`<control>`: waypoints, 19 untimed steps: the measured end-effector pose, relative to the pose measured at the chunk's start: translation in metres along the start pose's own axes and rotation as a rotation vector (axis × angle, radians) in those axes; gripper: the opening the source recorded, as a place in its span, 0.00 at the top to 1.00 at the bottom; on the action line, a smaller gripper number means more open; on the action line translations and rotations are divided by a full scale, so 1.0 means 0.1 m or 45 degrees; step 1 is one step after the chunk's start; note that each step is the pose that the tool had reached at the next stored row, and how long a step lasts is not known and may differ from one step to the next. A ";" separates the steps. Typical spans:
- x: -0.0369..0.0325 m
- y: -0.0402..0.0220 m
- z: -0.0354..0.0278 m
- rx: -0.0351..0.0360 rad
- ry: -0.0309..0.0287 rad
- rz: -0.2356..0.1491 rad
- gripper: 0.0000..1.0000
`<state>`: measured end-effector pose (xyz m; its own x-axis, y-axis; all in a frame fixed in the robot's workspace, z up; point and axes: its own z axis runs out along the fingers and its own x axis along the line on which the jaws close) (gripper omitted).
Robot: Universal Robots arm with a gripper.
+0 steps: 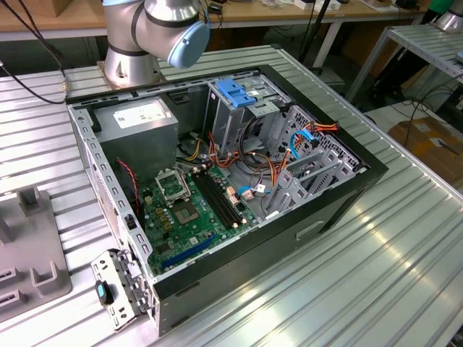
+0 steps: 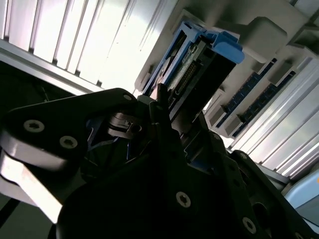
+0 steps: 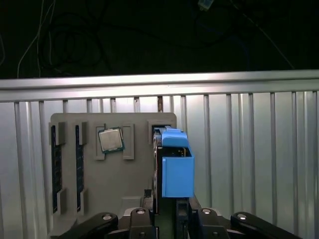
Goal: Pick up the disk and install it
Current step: 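Pick up the disk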
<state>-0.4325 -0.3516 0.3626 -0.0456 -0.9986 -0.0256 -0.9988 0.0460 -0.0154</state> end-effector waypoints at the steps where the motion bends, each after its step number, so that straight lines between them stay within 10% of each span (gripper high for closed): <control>1: -0.001 0.000 -0.026 0.0001 -0.0001 0.000 0.65; 19: -0.014 -0.009 -0.562 0.0001 0.0000 0.000 0.65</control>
<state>-0.4325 -0.3516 0.4188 -0.0456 -0.9986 -0.0256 -0.9988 0.0460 -0.0155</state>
